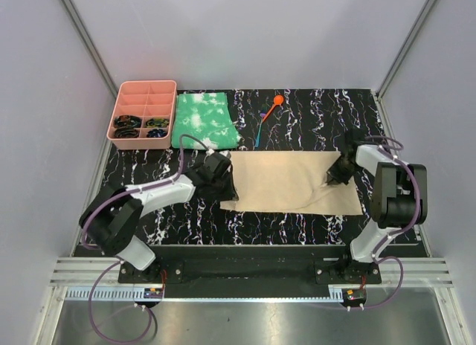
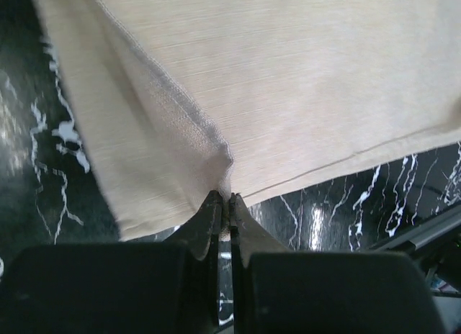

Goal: Fold the napkin into a case and place the utensils inside
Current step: Fold the rectangle-folded napkin at the center of the board.

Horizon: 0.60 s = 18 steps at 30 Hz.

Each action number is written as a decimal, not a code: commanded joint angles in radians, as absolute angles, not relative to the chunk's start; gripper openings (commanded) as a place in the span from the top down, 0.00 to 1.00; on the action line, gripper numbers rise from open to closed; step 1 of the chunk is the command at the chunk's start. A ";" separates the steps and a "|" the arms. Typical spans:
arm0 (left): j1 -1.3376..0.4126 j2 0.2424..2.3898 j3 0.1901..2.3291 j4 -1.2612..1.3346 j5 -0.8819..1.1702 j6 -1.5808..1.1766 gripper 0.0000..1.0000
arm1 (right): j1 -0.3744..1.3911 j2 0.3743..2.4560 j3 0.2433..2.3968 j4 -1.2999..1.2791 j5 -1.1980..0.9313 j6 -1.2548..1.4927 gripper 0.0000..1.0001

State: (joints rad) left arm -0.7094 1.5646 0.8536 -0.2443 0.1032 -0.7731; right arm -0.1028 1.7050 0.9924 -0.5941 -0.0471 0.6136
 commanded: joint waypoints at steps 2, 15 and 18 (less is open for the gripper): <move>-0.733 1.421 0.767 -0.207 0.034 -0.848 1.00 | -0.006 1.752 1.041 -0.571 -0.087 0.562 1.00; -0.746 1.388 0.788 -0.242 0.003 -0.833 1.00 | -0.006 1.483 1.089 -0.762 0.126 0.505 1.00; -0.741 1.376 0.814 -0.282 -0.032 -0.807 1.00 | -0.005 1.424 1.057 -0.793 0.132 0.511 1.00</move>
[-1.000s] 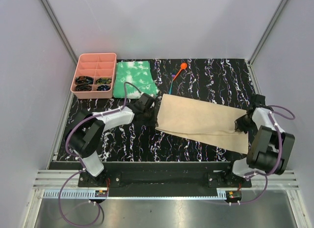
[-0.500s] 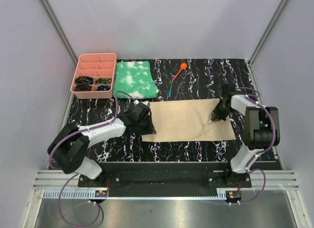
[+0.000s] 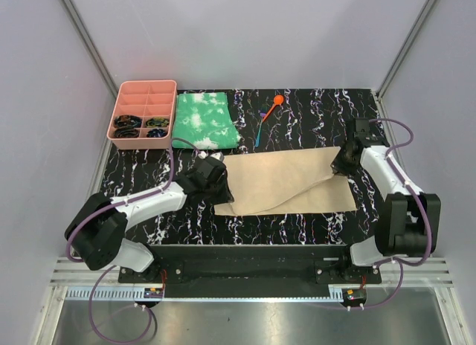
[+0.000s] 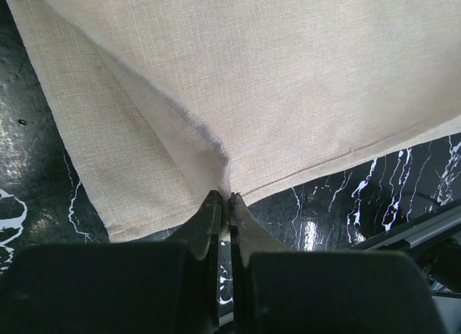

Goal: Fold the napkin into a case and place the utensils inside
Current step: Fold the rectangle-folded napkin at the center of the board.

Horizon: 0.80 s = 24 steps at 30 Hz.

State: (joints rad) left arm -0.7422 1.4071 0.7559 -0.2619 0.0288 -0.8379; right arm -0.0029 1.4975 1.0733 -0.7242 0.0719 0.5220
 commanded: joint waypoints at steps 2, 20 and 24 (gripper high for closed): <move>-0.732 1.352 0.821 -0.302 -0.058 -0.793 1.00 | -0.006 1.379 1.019 -0.795 0.111 0.521 1.00; -0.660 1.293 0.744 -0.308 -0.058 -0.753 1.00 | -0.012 1.359 0.879 -0.802 0.160 0.641 1.00; -0.658 1.295 0.726 -0.302 -0.067 -0.752 1.00 | -0.025 1.382 0.861 -0.802 0.169 0.667 1.00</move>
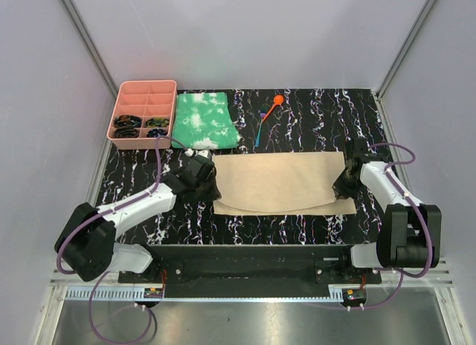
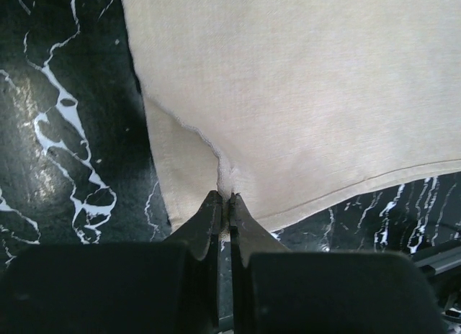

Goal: Fold the napkin into a case and place the utensils inside
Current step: Fold the rectangle-folded napkin at the center of the board.

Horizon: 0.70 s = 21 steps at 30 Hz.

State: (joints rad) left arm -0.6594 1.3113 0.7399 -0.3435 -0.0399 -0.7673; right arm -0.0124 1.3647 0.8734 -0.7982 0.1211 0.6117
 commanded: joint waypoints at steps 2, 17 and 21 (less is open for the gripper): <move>-0.658 1.301 0.724 -0.302 -0.061 -0.752 1.00 | -0.026 1.393 0.861 -0.805 0.184 0.669 1.00; -0.658 1.238 0.709 -0.334 -0.052 -0.769 1.00 | -0.032 1.279 0.801 -0.888 0.189 0.793 1.00; -0.657 1.268 0.684 -0.311 -0.046 -0.770 1.00 | -0.032 1.311 0.776 -0.896 0.207 0.870 1.00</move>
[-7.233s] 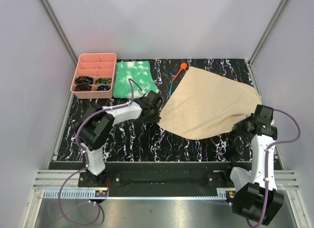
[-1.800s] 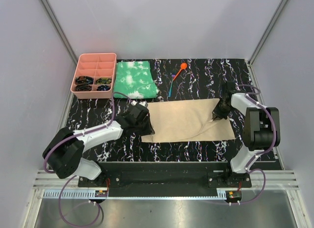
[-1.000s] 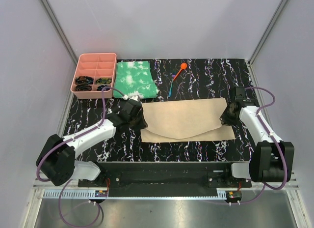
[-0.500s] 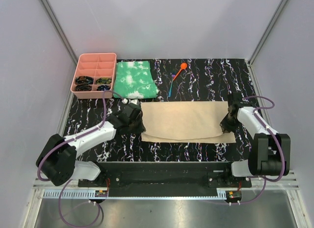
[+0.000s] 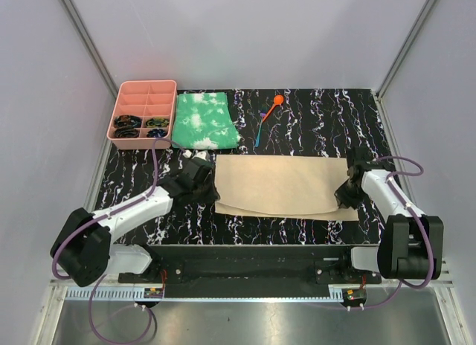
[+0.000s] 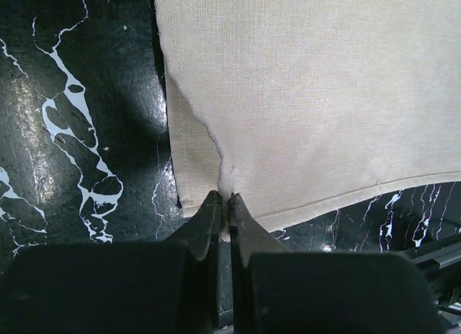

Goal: Fold the napkin into a case and place the utensils inside
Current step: Fold the rectangle-folded napkin at the center of the board.

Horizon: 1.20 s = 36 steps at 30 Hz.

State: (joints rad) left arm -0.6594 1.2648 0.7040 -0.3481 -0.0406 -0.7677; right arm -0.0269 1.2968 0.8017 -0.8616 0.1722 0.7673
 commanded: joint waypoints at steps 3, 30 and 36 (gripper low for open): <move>-0.655 1.290 0.669 -0.293 -0.048 -0.769 1.00 | -0.032 1.361 0.787 -0.905 0.201 0.887 1.00; -0.634 1.396 0.652 -0.255 0.027 -0.746 1.00 | -0.032 1.351 0.750 -0.877 0.241 0.874 0.81; -0.634 1.300 0.618 -0.256 0.043 -0.729 0.68 | -0.032 1.287 0.773 -0.936 0.250 0.868 0.52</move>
